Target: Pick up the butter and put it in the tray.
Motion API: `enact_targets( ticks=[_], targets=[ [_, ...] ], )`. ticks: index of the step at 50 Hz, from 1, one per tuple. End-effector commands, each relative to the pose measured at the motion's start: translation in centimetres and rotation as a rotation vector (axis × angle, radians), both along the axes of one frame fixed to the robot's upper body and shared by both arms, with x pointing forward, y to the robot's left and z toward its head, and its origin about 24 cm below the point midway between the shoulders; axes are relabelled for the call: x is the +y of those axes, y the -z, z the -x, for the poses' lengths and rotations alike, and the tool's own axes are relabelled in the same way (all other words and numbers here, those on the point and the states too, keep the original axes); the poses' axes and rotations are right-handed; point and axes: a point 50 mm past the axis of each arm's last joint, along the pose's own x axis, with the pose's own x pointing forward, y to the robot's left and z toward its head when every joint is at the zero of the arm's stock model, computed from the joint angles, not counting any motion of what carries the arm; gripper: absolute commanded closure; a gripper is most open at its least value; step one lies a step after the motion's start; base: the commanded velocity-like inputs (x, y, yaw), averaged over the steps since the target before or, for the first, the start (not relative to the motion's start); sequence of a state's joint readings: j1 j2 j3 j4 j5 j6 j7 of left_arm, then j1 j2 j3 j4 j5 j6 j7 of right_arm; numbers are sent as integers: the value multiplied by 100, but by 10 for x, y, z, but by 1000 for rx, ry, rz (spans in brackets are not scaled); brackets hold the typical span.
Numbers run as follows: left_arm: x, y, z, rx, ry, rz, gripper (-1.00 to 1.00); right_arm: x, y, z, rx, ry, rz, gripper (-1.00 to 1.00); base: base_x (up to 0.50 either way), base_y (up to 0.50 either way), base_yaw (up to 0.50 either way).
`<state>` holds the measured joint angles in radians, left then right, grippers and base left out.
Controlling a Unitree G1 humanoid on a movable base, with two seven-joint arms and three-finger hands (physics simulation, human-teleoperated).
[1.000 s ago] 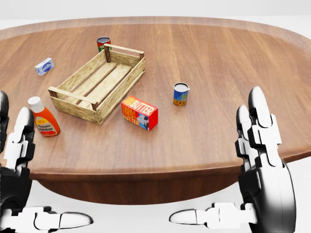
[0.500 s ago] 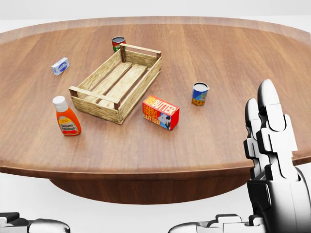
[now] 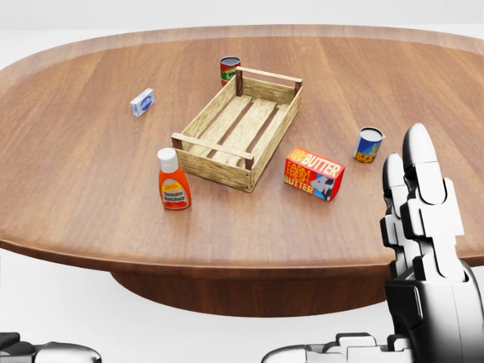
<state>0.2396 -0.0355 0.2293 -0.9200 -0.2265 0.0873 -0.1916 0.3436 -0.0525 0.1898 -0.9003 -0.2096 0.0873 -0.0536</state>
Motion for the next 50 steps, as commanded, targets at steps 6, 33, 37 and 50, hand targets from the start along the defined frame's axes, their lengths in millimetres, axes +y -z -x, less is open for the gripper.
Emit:
enact_targets(
  ticks=[6,33,37,50],
  targets=[
    [0,0,-1,-1,3,4,-100,-8,-3,-2,-17,21,-74,-100,0,0,0],
    [1,-8,6,-48,-5,3,-100,-7,-2,2,-5,-2,-83,-100,48,0,0],
    [2,-8,6,-46,-7,3,-100,-7,-2,2,-4,-1,-84,-100,50,0,0],
    [4,-10,5,-58,-11,9,-100,-7,-3,1,-8,-1,-82,-100,50,0,0]
  ],
)
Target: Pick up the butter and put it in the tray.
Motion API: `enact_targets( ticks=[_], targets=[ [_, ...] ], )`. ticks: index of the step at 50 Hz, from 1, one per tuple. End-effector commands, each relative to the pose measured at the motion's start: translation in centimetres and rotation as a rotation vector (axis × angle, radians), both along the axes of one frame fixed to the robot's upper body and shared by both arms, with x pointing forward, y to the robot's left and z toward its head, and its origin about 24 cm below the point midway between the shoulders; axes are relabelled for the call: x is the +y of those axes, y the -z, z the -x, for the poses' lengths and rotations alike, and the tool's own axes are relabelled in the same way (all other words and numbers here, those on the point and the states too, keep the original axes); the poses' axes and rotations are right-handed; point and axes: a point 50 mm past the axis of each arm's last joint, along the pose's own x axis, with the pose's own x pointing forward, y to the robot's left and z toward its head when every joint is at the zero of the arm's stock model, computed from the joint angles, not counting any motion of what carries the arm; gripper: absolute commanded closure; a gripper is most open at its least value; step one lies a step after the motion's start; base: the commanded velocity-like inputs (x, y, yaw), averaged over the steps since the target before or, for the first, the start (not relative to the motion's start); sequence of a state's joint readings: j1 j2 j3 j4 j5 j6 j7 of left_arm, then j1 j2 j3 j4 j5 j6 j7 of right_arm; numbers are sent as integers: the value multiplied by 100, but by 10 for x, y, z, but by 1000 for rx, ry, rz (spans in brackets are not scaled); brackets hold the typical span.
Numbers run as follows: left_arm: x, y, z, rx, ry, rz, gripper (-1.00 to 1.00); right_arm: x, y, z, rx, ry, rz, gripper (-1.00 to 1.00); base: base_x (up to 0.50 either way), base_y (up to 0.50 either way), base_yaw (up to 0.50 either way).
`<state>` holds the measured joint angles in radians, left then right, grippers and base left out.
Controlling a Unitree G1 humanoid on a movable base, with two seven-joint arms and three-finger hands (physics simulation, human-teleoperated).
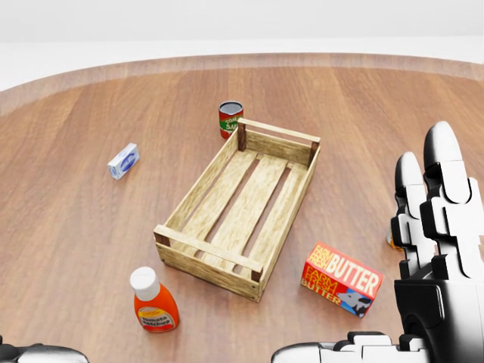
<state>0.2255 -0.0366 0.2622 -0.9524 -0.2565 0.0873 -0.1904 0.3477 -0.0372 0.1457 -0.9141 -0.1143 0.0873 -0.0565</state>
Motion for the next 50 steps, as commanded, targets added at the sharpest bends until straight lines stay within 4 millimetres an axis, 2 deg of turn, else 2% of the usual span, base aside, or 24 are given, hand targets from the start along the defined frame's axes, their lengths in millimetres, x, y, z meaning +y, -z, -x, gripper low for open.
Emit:
enact_targets(
  ticks=[1,26,34,39,42,47,50],
  targets=[
    [1,-2,1,-10,-3,2,-100,0,0,0,-2,0,0,-100,50,0,0],
    [3,-4,1,-26,-8,8,-100,-3,5,-4,21,13,-7,-100,50,-1,0],
    [2,0,-2,0,-2,8,-100,-5,7,-5,32,10,-12,-100,2,0,0],
    [1,0,-1,-2,3,5,-100,-15,-2,4,-1,35,-10,-100,0,0,0],
    [2,0,-2,-2,2,4,-100,-23,-7,9,-20,63,41,-100,0,0,0],
    [3,-1,0,-10,-3,4,-100,-37,-29,18,-121,111,152,-100,0,0,0],
    [2,-2,0,-12,-3,2,-100,-41,-33,18,-130,123,226,-100,0,0,0]
  ],
)
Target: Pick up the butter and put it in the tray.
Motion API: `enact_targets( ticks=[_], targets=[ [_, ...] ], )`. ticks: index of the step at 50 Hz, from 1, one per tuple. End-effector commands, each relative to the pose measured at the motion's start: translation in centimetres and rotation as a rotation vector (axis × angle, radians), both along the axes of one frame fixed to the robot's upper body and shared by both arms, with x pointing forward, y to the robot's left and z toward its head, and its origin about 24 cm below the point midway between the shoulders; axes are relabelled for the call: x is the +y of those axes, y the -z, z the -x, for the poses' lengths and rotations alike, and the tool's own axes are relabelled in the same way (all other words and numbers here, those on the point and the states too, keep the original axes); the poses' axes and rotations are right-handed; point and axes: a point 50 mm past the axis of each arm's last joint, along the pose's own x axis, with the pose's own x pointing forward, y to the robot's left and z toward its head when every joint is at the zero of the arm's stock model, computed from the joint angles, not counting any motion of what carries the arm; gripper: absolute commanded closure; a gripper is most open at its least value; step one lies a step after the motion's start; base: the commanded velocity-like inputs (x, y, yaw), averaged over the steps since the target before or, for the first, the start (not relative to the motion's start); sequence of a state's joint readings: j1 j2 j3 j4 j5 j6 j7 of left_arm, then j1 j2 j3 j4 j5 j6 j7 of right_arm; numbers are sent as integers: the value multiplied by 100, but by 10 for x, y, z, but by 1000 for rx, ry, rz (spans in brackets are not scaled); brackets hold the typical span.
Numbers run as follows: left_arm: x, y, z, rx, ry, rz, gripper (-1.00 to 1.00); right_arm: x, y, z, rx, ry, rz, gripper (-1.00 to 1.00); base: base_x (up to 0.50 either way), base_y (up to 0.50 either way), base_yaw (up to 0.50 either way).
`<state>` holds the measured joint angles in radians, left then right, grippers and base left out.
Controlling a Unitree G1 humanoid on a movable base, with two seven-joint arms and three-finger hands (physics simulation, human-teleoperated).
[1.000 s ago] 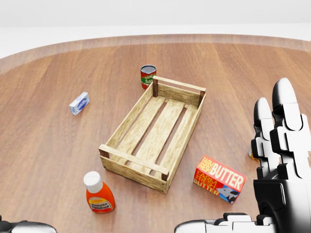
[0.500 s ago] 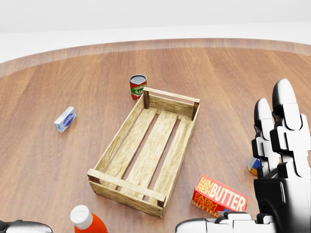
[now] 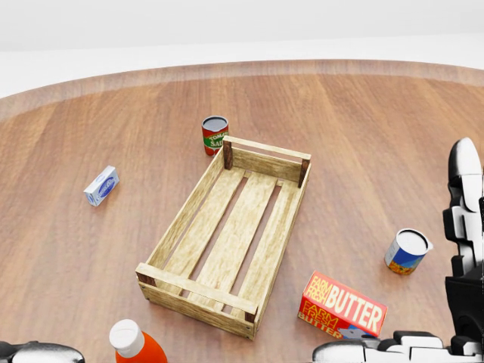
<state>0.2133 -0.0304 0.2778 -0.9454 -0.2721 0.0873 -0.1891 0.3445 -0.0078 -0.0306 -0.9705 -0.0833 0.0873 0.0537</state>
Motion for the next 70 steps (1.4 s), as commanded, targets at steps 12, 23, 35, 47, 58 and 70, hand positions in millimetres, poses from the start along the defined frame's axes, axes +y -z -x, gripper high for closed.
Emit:
enact_targets(
  ticks=[12,23,35,47,58,70],
  targets=[
    [0,-1,1,-3,-3,-6,-100,-45,58,-36,429,31,447,-100,0,0,0],
    [1,-2,2,-10,-6,-6,-100,-44,61,-42,461,25,488,-100,0,0,0],
    [1,0,0,-2,-6,-4,-100,-40,71,-50,510,-9,522,-100,0,0,0],
    [0,1,1,6,-6,-8,-100,-54,88,-57,588,40,507,-100,0,0,0],
    [0,1,0,5,-6,-6,-100,-65,108,-67,663,82,498,-100,0,0,0],
    [0,-1,1,-2,-8,-7,-100,-62,130,-87,758,30,560,-100,0,0,0]
  ],
)
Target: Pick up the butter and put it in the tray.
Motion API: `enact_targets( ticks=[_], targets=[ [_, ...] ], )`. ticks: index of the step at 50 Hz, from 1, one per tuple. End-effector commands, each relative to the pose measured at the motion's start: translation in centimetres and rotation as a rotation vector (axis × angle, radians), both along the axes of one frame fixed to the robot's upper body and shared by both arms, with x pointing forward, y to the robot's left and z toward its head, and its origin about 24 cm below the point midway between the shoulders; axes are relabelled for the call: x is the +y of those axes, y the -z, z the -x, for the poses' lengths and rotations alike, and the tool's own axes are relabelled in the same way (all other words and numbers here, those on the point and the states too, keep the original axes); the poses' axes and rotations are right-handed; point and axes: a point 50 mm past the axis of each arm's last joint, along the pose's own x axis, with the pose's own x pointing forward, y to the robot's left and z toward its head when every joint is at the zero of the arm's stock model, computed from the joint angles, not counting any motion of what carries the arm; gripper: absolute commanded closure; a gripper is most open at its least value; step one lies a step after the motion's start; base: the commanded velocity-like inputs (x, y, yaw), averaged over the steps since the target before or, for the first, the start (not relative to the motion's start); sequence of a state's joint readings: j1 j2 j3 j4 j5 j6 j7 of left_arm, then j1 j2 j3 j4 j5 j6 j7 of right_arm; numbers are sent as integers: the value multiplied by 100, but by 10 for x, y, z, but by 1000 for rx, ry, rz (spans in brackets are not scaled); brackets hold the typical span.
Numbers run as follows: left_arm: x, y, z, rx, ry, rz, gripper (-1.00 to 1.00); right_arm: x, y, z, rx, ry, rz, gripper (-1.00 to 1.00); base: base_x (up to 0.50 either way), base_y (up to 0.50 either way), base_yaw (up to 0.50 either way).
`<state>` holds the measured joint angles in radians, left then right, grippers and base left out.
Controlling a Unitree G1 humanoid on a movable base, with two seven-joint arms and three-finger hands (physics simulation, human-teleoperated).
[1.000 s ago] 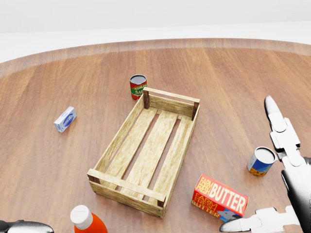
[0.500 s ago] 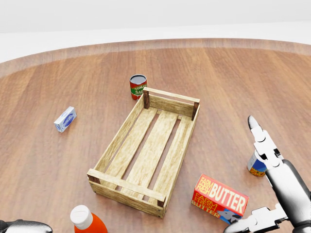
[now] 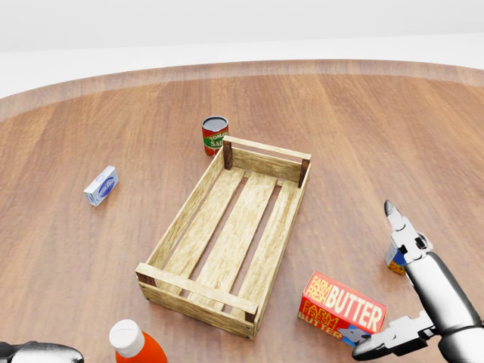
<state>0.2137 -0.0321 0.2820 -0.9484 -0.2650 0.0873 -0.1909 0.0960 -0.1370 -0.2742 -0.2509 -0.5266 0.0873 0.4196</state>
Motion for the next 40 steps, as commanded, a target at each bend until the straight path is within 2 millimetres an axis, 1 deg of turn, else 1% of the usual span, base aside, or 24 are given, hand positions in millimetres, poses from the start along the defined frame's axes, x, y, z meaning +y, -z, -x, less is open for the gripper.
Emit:
enact_targets(
  ticks=[1,5,14,19,26,27,31,35,40],
  targets=[
    [-1,0,0,2,1,-2,-100,-1,20,-14,94,-15,36,-100,0,0,0],
    [-1,1,0,8,1,-1,-100,-1,25,-17,120,-23,50,-100,0,0,0],
    [-1,1,0,5,0,-1,-100,5,26,-27,146,-65,84,-100,0,0,0],
    [0,0,-2,2,-3,1,-100,1,41,-35,195,-39,42,-100,0,0,0],
    [-1,3,-2,15,0,1,-100,-4,52,-39,235,-15,21,-100,0,0,0],
    [-1,3,-3,20,1,1,-100,-6,57,-40,251,-5,20,-100,0,0,0],
    [-1,2,-1,12,0,-1,-100,-6,63,-42,276,1,15,-100,0,0,0],
    [-1,2,-1,13,0,-2,-100,-11,73,-48,324,28,-1,-100,0,0,0],
    [-1,1,-1,9,-1,-1,-100,-16,81,-52,362,52,-8,-100,0,0,0]
  ],
)
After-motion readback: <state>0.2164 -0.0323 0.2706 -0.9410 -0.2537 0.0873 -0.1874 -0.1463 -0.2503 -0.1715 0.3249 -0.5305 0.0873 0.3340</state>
